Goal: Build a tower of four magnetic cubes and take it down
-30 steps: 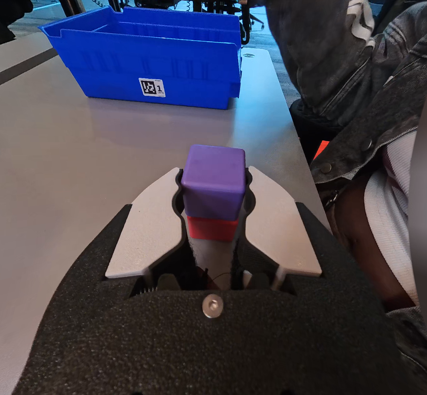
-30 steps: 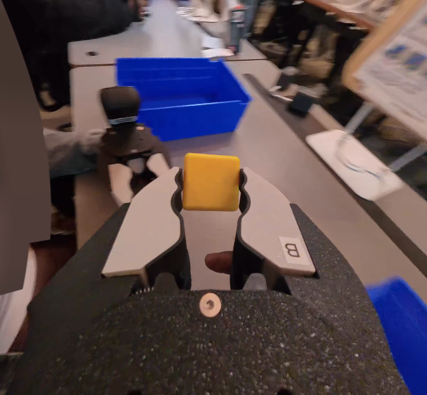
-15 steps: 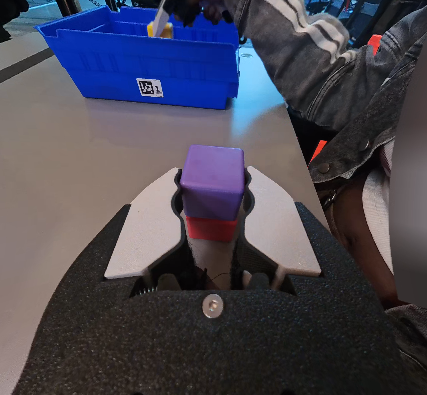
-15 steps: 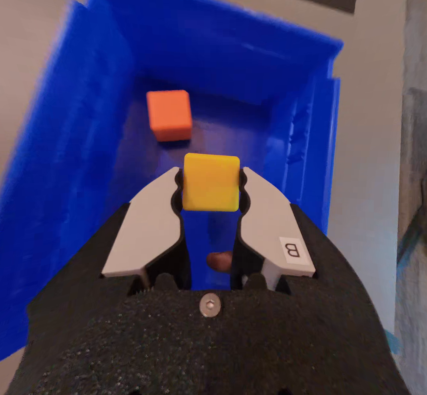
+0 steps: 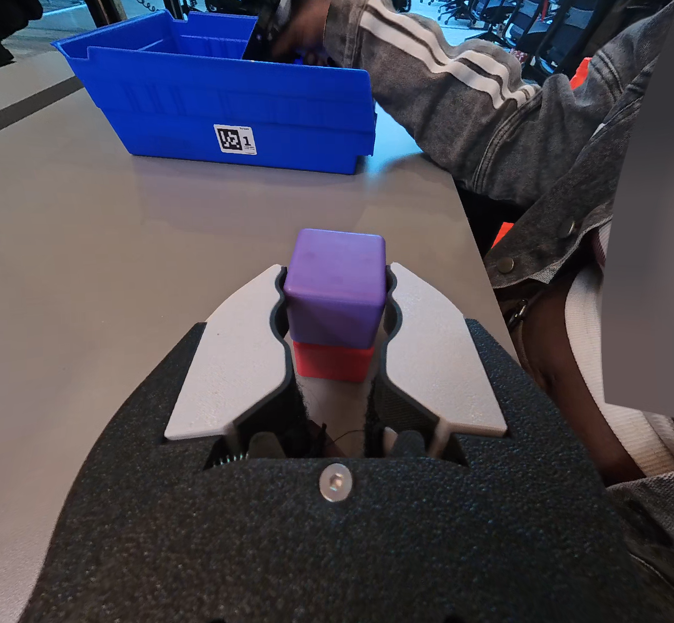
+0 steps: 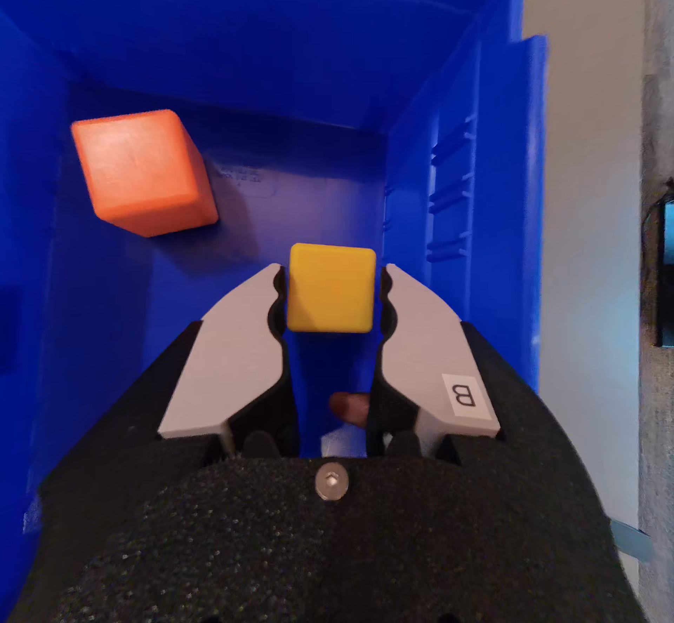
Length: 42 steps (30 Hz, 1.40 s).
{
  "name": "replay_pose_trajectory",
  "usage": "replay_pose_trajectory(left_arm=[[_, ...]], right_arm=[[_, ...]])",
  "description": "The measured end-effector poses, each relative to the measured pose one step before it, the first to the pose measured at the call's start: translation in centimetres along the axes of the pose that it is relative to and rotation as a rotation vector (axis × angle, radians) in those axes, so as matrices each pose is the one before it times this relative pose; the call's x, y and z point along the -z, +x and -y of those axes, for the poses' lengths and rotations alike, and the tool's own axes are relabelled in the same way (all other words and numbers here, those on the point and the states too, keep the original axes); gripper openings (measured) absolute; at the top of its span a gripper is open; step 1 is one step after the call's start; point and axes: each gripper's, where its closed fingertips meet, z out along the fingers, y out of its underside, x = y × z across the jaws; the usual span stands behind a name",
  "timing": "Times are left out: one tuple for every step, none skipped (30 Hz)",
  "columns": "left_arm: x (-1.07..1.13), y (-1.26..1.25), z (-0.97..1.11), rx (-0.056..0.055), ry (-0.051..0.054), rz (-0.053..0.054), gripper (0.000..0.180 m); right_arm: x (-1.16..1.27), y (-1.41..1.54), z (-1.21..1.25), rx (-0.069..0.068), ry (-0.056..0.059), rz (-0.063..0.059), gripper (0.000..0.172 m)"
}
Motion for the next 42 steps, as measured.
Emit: replay_pose_trajectory(left_arm=[[0.004,-0.019,-0.032,0.0008,-0.0029,0.0008,0.054],[0.01,-0.133,-0.104,0.0029,-0.0087,0.0086,0.069],[0.017,-0.139,-0.173,0.0084,-0.0133,0.0087,0.082],[-0.003,-0.144,-0.236,0.0149,-0.0143,0.0094,0.092],[-0.029,-0.043,-0.288,0.0146,-0.0139,0.0062,0.098],[-0.026,-0.037,-0.344,0.0107,-0.0124,0.0092,0.1],[0.036,0.023,-0.204,0.0025,-0.0089,0.0111,0.1],[0.093,0.089,-0.061,-0.0074,-0.0009,0.0104,0.1],[0.074,-0.04,-0.048,-0.0083,0.0001,0.0178,0.097],[0.013,-0.085,-0.137,-0.0024,-0.0071,0.013,0.094],[-0.081,0.043,-0.21,0.001,-0.0146,-0.0018,0.092],[-0.138,0.091,-0.276,0.0033,-0.0212,-0.0086,0.089],[-0.186,0.078,-0.323,0.0041,-0.0246,-0.0083,0.088],[-0.201,0.09,-0.334,0.0026,-0.0262,-0.0075,0.087],[-0.188,0.169,-0.357,-0.0014,-0.0272,-0.0114,0.085],[-0.196,0.068,-0.287,-0.0027,-0.0235,-0.0041,0.084],[-0.167,0.001,-0.185,-0.0037,-0.0172,0.0026,0.081],[-0.143,0.112,-0.17,-0.0087,-0.0149,-0.0026,0.078],[-0.138,0.064,-0.159,-0.0093,-0.0136,0.0017,0.077],[-0.088,0.02,-0.116,-0.0073,-0.0098,0.0034,0.074],[-0.062,0.058,-0.062,-0.0053,-0.006,-0.0001,0.072],[-0.038,0.039,-0.044,-0.0028,-0.0038,-0.0014,0.072],[-0.007,-0.019,-0.013,0.0006,-0.0008,0.0004,0.072],[0.012,-0.031,0.021,0.003,0.0017,0.0006,0.07],[0.007,-0.032,0.022,0.0034,0.0014,-0.0005,0.069],[-0.022,-0.013,-0.018,0.0033,-0.0015,-0.0013,0.069],[-0.025,-0.002,-0.03,0.0026,-0.0032,-0.0018,0.068],[-0.037,-0.021,-0.042,0.0012,-0.0039,0.0002,0.068],[-0.043,-0.004,-0.043,-0.0008,-0.0042,0.0016,0.068],[-0.037,-0.014,-0.04,-0.0015,-0.0034,0.0023,0.068],[-0.016,-0.008,-0.016,-0.0021,-0.0016,0.0022,0.067],[-0.024,0.024,-0.02,-0.0023,-0.0026,0.0004,0.066],[-0.048,0.01,-0.057,-0.0011,-0.0052,-0.0009,0.064],[-0.078,0.002,-0.096,0.0009,-0.0084,-0.0011,0.063],[-0.095,-0.01,-0.106,0.0016,-0.0099,-0.0003,0.062],[-0.088,0.023,-0.119,0.0001,-0.0109,-0.002,0.059],[-0.113,0.003,-0.132,-0.0005,-0.0121,0.0001,0.055],[-0.125,-0.081,-0.14,0.0013,-0.0131,0.0066,0.051],[-0.099,0.011,-0.112,-0.0023,-0.0101,0.001,0.051],[-0.016,0.014,-0.011,-0.003,-0.0011,0.0008,0.051],[0.008,0.012,0.003,-0.001,-0.0003,0.0003,0.051],[-0.009,-0.013,-0.008,-0.0005,-0.0002,0.0017,0.051]], right_arm=[[0.745,-0.082,0.831,-0.0002,0.0565,-0.0016,0.056],[1.055,-0.281,1.259,0.0003,0.0821,0.0077,0.06],[1.257,-0.586,1.585,-0.0011,0.0969,0.0221,0.065],[1.365,-0.98,1.813,0.0008,0.1021,0.0421,0.07],[1.376,-1.455,1.964,0.0068,0.1011,0.0623,0.077],[1.307,-1.977,2.003,0.0165,0.094,0.0796,0.079],[1.126,-2.557,1.927,0.0319,0.0812,0.1005,0.081],[0.855,-3.209,1.687,0.0498,0.0584,0.126,0.081],[0.458,-3.651,1.298,0.0609,0.0272,0.1432,0.079],[-0.037,-3.648,0.939,0.0622,-0.0007,0.1399,0.077],[-0.512,-3.356,0.682,0.0625,-0.0185,0.1238,0.077],[-0.884,-3.0,0.524,0.0635,-0.028,0.1105,0.077],[-1.182,-2.703,0.41,0.0578,-0.0308,0.1036,0.077],[-1.443,-2.392,0.288,0.0464,-0.0332,0.0994,0.076],[-1.634,-1.905,0.108,0.0361,-0.0374,0.0824,0.076],[-1.732,-1.36,-0.063,0.027,-0.0403,0.0572,0.076],[-1.717,-1.046,-0.325,0.0176,-0.046,0.0458,0.075],[-1.608,-0.85,-0.556,0.0117,-0.051,0.0397,0.075],[-1.423,-0.487,-0.587,0.0079,-0.0423,0.0215,0.075],[-1.179,-0.162,-0.529,0.0013,-0.03,0.0057,0.075],[-0.918,-0.004,-0.386,-0.0065,-0.0142,0.0014,0.074],[-0.67,0.048,-0.172,-0.0151,0.0029,0.0027,0.072],[-0.459,0.03,-0.08,-0.0184,0.0087,0.0052,0.07],[-0.308,0.026,-0.009,-0.0143,0.0085,0.0019,0.068],[-0.239,0.041,-0.027,-0.0077,0.0037,-0.0048,0.067],[-0.211,-0.032,-0.078,0.0005,-0.0039,-0.0048,0.066],[-0.207,-0.101,-0.109,0.0055,-0.0069,-0.0012,0.066],[-0.176,-0.138,-0.071,0.0052,-0.0052,0.0019,0.066],[-0.151,-0.148,-0.026,0.0029,-0.0026,0.005,0.066],[-0.152,-0.115,-0.026,0.001,-0.0022,0.0054,0.066],[-0.126,-0.054,-0.08,0.001,-0.0042,0.0024,0.066],[-0.129,0.0,-0.099,0.0018,-0.0055,-0.0003,0.065],[-0.103,0.001,-0.087,0.0019,-0.0039,-0.0003,0.064],[-0.091,-0.027,-0.057,0.001,-0.0015,0.0017,0.063],[-0.082,-0.034,-0.068,0.0001,-0.0017,0.0022,0.06],[-0.051,-0.006,-0.098,-0.0001,-0.004,-0.0002,0.056],[-0.039,-0.042,-0.105,0.0007,-0.0032,0.0015,0.05],[0.0,-0.095,-0.026,0.0023,0.0024,0.0038,0.048],[0.005,-0.039,0.017,0.0036,0.0057,-0.0003,0.048],[0.014,-0.019,0.012,0.0052,0.006,-0.0022,0.048],[0.019,-0.006,0.045,0.01,0.0089,-0.0052,0.048],[0.046,0.031,0.056,0.0152,0.0129,-0.0111,0.048]])
